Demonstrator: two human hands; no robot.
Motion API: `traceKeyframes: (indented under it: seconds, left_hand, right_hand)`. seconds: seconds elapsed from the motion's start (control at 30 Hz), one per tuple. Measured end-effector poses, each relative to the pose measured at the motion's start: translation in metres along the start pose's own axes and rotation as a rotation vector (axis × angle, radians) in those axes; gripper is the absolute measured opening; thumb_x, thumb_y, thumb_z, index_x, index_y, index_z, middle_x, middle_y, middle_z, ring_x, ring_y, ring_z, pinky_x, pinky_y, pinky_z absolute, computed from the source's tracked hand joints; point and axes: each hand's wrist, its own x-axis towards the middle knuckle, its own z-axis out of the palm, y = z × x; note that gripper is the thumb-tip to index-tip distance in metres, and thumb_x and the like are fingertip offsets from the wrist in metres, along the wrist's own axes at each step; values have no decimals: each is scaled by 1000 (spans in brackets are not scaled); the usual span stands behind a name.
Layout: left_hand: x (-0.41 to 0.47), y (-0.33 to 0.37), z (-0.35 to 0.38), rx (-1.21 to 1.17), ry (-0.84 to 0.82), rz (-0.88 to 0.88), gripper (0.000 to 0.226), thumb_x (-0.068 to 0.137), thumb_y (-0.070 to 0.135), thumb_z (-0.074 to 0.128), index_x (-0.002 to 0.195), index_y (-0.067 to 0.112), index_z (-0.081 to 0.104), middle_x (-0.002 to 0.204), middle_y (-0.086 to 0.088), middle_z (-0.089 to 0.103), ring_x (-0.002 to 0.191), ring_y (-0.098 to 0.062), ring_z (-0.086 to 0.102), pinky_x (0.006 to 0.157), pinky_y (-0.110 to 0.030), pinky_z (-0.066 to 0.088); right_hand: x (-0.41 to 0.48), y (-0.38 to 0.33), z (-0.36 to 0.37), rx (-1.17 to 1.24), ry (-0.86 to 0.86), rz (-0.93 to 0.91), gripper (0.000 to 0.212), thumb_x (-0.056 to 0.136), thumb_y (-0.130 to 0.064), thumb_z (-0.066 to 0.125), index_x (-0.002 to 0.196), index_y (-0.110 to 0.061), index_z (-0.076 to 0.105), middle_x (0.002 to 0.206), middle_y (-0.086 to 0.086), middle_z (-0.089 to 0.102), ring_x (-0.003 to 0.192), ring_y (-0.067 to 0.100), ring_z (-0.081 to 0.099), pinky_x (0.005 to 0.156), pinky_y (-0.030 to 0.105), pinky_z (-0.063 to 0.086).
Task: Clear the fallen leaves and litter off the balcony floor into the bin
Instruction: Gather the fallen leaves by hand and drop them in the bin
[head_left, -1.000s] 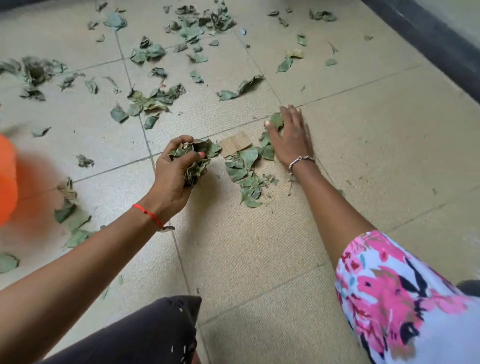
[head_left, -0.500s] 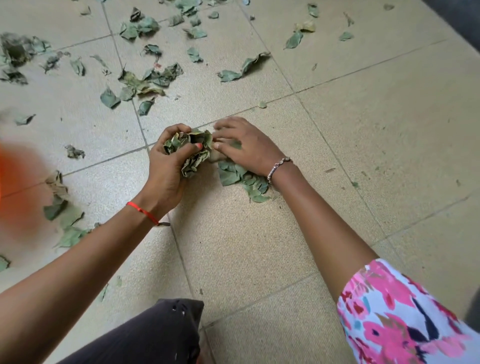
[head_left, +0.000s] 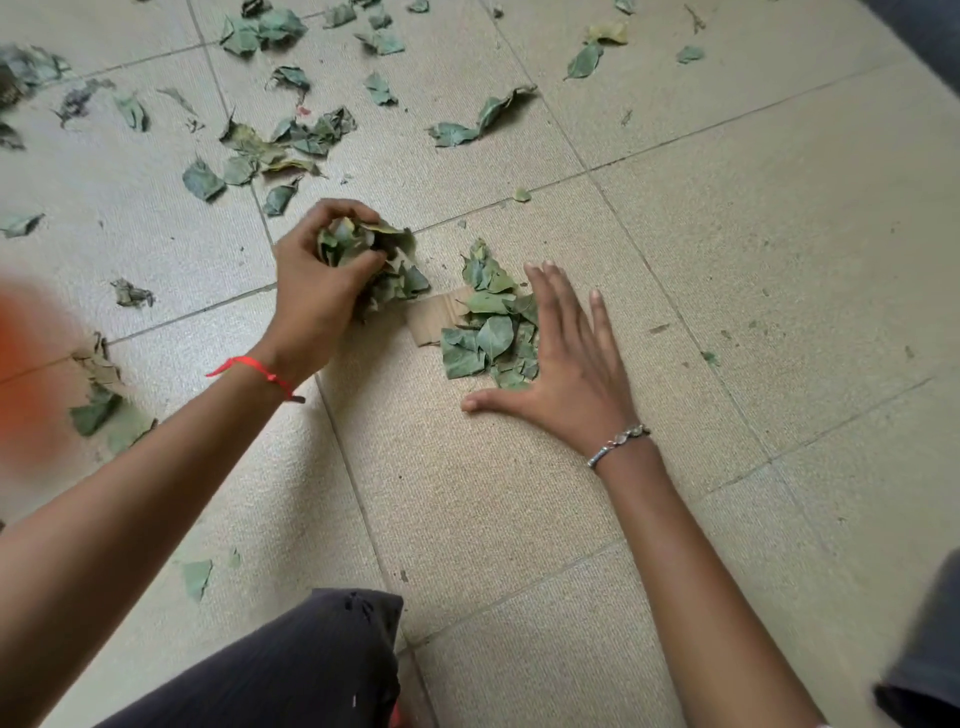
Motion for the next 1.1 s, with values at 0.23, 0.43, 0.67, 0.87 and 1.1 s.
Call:
traceKeyframes:
  seconds: [0.23, 0.43, 0.67, 0.87, 1.1]
  left_hand:
    - [-9, -13, 19, 235, -187, 172, 25, 77, -5, 54, 96, 11, 58, 100, -1, 63, 98, -10, 60, 88, -22, 49]
    - [-7, -16, 29, 272, -182, 131, 22, 76, 11, 60, 97, 14, 62, 129, 3, 48, 129, -8, 41, 107, -22, 34]
    - [-19, -12, 51, 23, -139, -3, 11, 76, 18, 52, 87, 20, 52, 100, 9, 61, 95, -4, 56, 88, -21, 43]
    - [-21, -7, 57, -289, -44, -91, 6, 80, 15, 45, 77, 16, 49, 79, 5, 55, 78, -6, 51, 72, -18, 43]
    - [-28, 4, 55, -318, -22, -99, 12, 97, 12, 39, 88, 7, 45, 78, 14, 52, 74, 11, 50, 73, -7, 39]
  right_hand:
    - [27, -17, 4, 84, 46, -50, 118, 64, -78, 51, 148, -16, -2, 157, 3, 5, 145, 12, 0, 118, 32, -5]
    - [41, -36, 10, 281, 138, -92, 94, 73, -45, 71, 145, -10, 22, 149, 7, 30, 139, 20, 28, 115, 31, 20]
    - [53, -58, 19, 756, 257, -4, 65, 73, 1, 70, 131, 1, 39, 130, 15, 43, 123, 22, 42, 105, 24, 33]
    - [53, -79, 29, 1282, 311, 93, 54, 67, -9, 58, 121, -7, 48, 118, 10, 54, 106, 16, 55, 94, 31, 46]
    - [50, -112, 13, 1507, 398, 286, 42, 89, -29, 48, 120, -1, 54, 127, 20, 52, 116, 17, 50, 99, 24, 39]
